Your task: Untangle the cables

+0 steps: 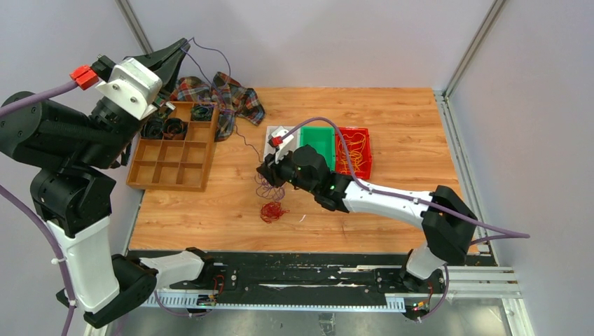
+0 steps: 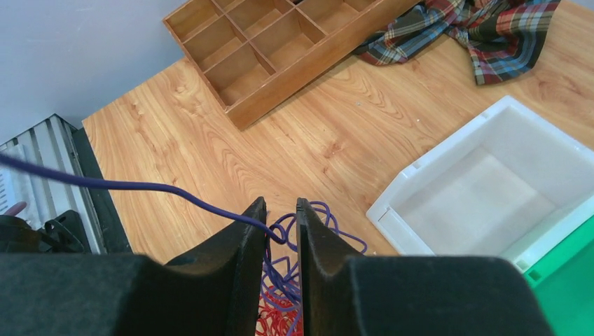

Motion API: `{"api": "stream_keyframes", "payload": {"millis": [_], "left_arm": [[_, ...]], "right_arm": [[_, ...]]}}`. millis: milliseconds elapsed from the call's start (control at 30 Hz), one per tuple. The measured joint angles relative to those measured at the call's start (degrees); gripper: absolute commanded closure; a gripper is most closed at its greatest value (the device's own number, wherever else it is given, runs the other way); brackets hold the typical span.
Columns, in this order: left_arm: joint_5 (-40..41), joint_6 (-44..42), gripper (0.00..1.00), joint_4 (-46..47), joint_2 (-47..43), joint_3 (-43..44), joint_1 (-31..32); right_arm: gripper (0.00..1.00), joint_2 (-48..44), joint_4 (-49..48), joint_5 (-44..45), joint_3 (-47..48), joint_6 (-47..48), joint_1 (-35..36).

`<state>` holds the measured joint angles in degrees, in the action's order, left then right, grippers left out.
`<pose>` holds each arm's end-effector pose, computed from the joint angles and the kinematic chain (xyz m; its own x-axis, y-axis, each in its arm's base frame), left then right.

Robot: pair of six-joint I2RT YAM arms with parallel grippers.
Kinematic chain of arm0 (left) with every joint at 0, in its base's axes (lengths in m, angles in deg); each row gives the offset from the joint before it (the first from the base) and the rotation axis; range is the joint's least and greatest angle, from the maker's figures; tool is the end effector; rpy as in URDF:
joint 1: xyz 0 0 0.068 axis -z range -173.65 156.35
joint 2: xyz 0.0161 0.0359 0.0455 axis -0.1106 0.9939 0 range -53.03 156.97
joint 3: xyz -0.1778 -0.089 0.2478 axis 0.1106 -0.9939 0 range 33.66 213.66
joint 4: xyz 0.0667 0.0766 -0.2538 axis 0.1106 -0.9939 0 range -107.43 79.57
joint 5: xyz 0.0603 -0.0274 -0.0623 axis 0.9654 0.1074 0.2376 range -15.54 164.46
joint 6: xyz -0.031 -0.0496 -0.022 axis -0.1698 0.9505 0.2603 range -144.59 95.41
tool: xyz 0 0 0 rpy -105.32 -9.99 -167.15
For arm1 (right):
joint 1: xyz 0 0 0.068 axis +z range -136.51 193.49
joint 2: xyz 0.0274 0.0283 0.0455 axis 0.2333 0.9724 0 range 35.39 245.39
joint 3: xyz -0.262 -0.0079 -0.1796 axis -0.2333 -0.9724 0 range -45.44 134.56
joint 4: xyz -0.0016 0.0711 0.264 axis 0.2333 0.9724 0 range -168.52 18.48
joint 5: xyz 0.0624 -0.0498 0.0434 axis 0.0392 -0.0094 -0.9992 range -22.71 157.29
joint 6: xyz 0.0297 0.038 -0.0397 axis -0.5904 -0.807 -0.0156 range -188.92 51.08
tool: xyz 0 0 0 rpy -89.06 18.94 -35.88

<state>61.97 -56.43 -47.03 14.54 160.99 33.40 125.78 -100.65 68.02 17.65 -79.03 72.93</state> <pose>0.0758 -0.0503 0.7004 0.6252 0.2590 -0.7362 0.3429 0.7562 0.5573 0.2038 0.3440 0.3478 -0.1950 0.0148 -0.9807 -0.8333 0.5249 0.1736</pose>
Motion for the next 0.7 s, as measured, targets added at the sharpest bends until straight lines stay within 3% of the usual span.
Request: {"api": "stream_keyframes", "payload": {"millis": [367, 500, 700], "left_arm": [[-0.22, 0.98, 1.0, -0.13, 1.25, 2.38, 0.0], [0.7, 1.46, 0.99, 0.13, 2.97, 5.9, 0.0], [5.81, 3.69, 1.0, 7.19, 4.15, 7.04, 0.0]], "right_arm": [[0.76, 4.2, -5.29, 1.4, -0.72, -3.87, 0.0], [0.71, 6.67, -7.72, 2.71, -3.19, -5.88, 0.0], [0.67, 10.45, -9.81, 4.98, -10.51, -11.02, 0.02]]}}
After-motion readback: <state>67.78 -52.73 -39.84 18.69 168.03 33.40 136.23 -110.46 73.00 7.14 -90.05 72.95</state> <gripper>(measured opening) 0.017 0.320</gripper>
